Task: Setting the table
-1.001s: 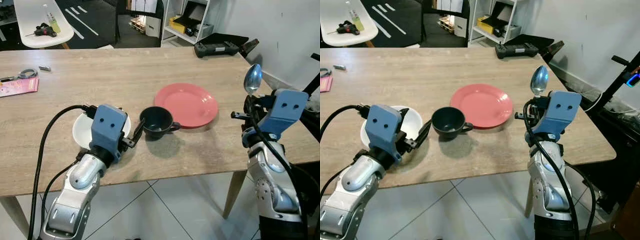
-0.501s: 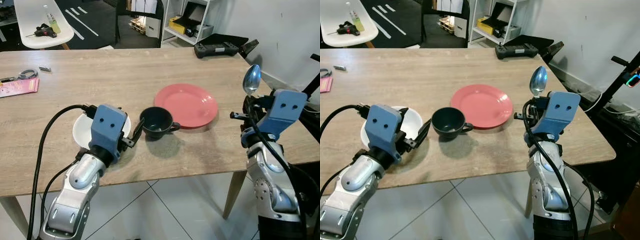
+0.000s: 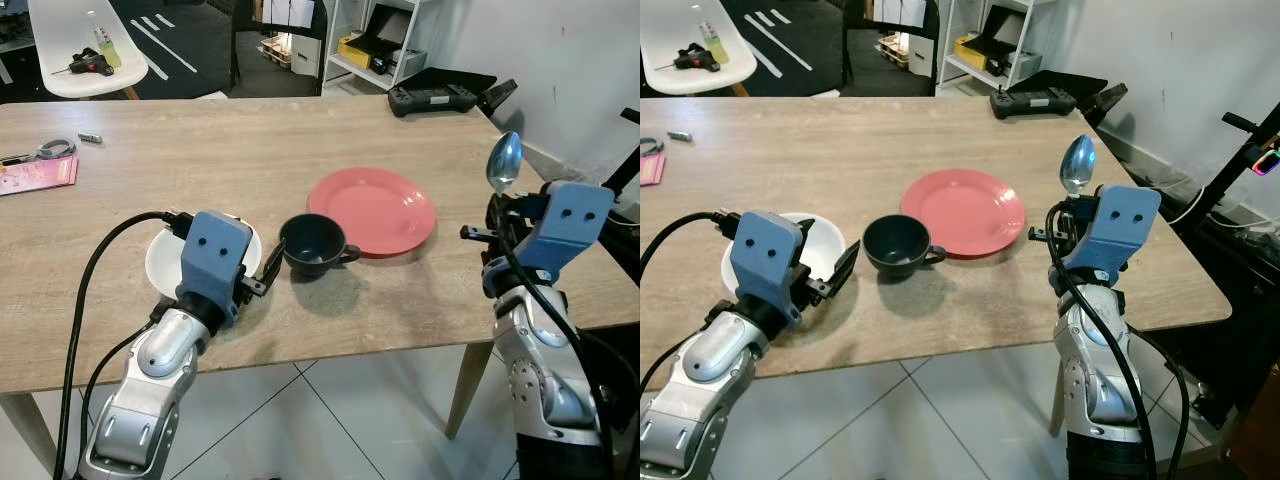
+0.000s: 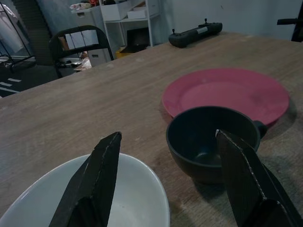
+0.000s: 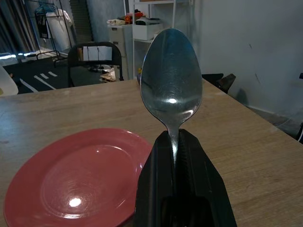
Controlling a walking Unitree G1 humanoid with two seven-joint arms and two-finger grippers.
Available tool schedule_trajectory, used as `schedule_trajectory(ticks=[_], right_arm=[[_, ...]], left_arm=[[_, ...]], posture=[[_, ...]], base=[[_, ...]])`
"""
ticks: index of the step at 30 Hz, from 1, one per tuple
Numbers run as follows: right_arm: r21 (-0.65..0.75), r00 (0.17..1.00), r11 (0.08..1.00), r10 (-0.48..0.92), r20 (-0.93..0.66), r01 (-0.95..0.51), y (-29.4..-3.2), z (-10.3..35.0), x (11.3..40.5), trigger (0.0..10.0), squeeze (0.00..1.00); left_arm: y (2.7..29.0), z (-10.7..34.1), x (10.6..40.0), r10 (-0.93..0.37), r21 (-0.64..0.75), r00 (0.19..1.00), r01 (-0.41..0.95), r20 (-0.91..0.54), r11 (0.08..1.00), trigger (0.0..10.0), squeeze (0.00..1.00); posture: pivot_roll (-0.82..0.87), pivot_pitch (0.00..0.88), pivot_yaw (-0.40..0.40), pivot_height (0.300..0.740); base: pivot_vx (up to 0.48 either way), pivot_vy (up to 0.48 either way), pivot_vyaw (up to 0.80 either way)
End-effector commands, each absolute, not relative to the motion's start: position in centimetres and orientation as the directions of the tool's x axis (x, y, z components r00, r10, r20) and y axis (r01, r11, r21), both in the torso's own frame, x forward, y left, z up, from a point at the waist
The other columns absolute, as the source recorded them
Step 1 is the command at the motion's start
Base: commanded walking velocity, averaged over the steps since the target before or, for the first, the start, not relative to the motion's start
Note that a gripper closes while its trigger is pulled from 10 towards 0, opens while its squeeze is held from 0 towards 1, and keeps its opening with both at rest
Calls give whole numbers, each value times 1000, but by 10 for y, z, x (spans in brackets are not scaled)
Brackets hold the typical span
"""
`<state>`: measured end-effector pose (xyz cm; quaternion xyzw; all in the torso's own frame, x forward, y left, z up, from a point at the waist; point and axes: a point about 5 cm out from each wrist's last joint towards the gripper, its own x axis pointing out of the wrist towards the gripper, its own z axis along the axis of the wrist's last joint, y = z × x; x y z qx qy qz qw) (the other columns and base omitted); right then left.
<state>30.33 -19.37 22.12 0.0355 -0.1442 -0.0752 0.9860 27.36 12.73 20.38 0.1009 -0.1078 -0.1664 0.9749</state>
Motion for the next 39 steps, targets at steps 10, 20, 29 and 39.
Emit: schedule_trajectory(ticks=[10, 20, 29, 39], right_arm=[[81, 951, 985, -168, 260, 153, -195, 215, 303, 10000, 0], [85, 951, 985, -165, 261, 148, -194, 215, 304, 10000, 0], [86, 951, 985, -167, 260, 149, -195, 214, 304, 10000, 0], [86, 951, 985, -166, 261, 149, -194, 215, 304, 10000, 0]], left_arm=[[129, 198, 274, -340, 233, 928, 301, 151, 925, 10000, 0], [129, 197, 274, -338, 232, 929, 299, 150, 926, 10000, 0], [128, 196, 274, -339, 231, 929, 301, 147, 925, 10000, 0], [128, 196, 274, -337, 230, 930, 299, 146, 926, 10000, 0]], posture=[[-3, 58, 38, 740], [0, 55, 37, 740], [0, 55, 37, 740], [0, 57, 37, 740]], base=[[0, 0, 0], [0, 0, 0], [0, 0, 0], [0, 0, 0]])
